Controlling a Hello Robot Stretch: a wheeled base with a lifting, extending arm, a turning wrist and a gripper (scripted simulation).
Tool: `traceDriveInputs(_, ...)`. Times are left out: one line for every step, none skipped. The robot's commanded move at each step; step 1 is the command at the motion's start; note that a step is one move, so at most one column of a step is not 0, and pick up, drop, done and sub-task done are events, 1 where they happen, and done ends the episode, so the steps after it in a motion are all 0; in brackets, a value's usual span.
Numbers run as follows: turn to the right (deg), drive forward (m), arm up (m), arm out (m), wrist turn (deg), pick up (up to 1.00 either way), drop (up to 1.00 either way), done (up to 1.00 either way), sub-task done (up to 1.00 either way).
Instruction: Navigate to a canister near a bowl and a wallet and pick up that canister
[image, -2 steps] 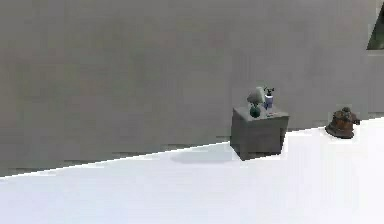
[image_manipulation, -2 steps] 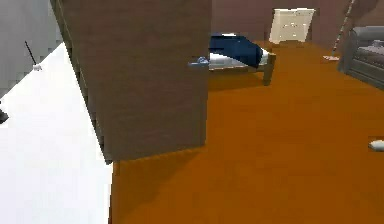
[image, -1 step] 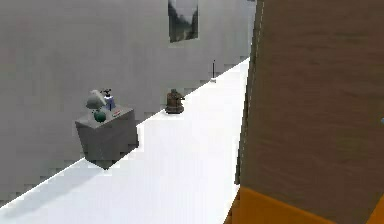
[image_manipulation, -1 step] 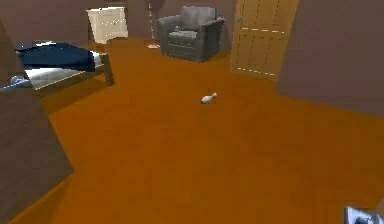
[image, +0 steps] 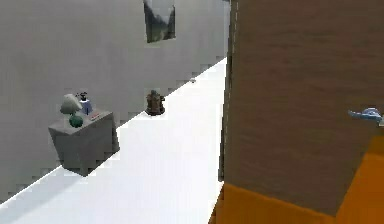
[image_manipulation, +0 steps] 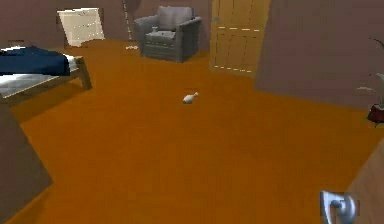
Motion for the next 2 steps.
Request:
traceDriveInputs(0.0, 0.30, 0.00, 0.00, 0.0, 0.00, 0.00, 0.00, 0.00)
traceDriveInputs(-45.0, 0.00, 0.00, 0.00, 0.0, 0.00, 0.00, 0.00, 0.00)
